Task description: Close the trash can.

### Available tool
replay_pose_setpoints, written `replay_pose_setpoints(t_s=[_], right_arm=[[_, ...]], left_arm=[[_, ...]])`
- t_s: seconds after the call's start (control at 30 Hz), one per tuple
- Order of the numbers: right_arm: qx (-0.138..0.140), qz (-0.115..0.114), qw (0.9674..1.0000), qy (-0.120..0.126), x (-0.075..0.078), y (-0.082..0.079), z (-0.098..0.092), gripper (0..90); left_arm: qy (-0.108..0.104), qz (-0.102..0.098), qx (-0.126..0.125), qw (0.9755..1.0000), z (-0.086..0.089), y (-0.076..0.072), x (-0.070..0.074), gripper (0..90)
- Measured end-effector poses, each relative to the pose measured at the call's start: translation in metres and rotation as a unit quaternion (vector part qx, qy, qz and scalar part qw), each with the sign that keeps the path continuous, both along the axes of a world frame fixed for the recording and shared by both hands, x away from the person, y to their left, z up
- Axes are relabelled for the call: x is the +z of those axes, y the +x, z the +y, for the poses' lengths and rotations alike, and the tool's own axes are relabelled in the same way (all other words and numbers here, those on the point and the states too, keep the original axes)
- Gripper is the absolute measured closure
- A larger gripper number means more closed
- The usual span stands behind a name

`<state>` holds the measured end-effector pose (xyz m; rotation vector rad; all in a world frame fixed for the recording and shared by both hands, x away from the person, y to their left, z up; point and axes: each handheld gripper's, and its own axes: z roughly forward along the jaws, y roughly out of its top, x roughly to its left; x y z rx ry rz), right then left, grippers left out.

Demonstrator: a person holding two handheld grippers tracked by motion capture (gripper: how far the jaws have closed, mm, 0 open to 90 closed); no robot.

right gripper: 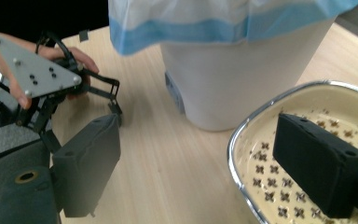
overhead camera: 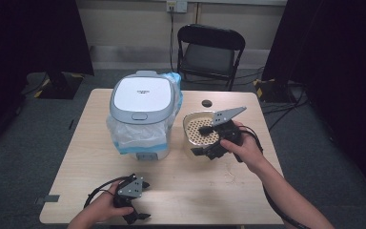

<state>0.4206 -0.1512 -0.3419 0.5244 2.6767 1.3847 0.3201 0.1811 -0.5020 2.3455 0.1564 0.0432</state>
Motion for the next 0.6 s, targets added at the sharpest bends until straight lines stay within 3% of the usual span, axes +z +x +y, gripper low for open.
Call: replay_pose_setpoints(t_s=[0.6], right_arm=[[0.005,0.007,0.9999,-0.013,-0.027,-0.016,-0.012,14.6]], left_arm=[[0.0,0.001,0.0,1.0,0.0,0.0,0.0,0.0]])
